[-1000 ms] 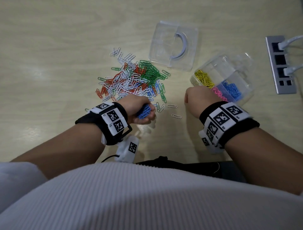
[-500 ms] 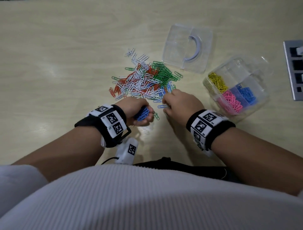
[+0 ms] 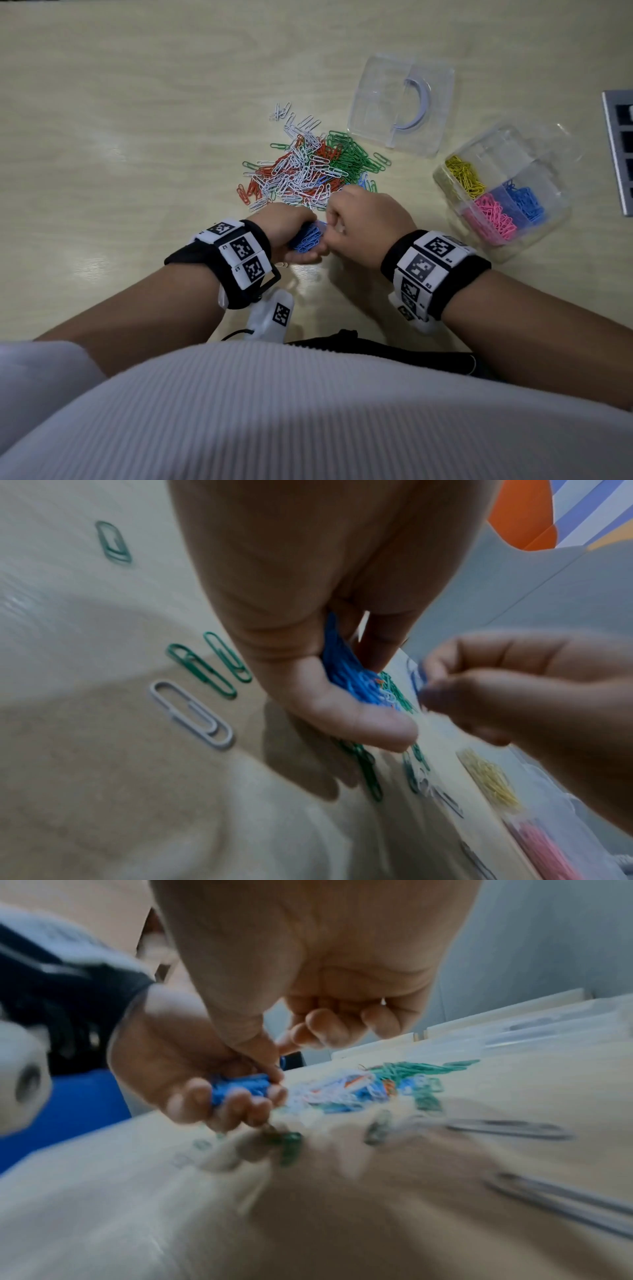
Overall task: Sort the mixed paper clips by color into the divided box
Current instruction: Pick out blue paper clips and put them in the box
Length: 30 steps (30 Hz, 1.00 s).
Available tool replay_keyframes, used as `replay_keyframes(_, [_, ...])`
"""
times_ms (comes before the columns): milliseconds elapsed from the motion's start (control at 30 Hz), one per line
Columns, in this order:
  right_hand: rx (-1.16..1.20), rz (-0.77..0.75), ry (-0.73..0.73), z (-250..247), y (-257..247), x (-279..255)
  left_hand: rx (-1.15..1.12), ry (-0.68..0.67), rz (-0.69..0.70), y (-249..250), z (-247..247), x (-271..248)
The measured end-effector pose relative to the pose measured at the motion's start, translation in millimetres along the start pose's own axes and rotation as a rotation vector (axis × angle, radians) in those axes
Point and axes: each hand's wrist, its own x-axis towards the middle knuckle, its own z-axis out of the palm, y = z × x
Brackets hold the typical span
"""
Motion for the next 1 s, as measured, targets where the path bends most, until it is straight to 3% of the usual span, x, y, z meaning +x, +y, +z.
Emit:
replay_keyframes(100, [0.064,-0.087,-0.008,0.6,-10.5,2.0,-0.035,0.004,0.03,-0.3,0.7,1.0])
replay_keyframes(200, [0.091,0.031,0.057,1.0,-2.1,7.7,-0.078,-0.074,-0.031,0.2,-2.0,1.2])
replay_keyframes(333, [-0.293,0.028,-0.027,10.5,17.2,11.6,-0.05,-0.068,-0.075,-1.1,-7.3,3.3])
replay_keyframes(500, [-0.433,0.014,-0.06,14.1,17.0,9.8,-0.038,-0.049,-0.081,-0.4,-6.9,3.3])
replay_keyframes(667, [-0.373,0.083,-0.137,15.2,15.3,9.5,-0.005,-0.023,-0.056,-0.1,-3.5,4.4])
replay_keyframes(867, [-0.335,0.131,-0.068,10.0,16.7,2.7,-0.027,-0.025,-0.049,0.1,-2.7,5.4])
replay_keyframes(1000, [-0.345,0.141,-0.102,12.0,16.2,0.8,-0.021,-0.015,-0.04,-0.2,-3.0,6.0])
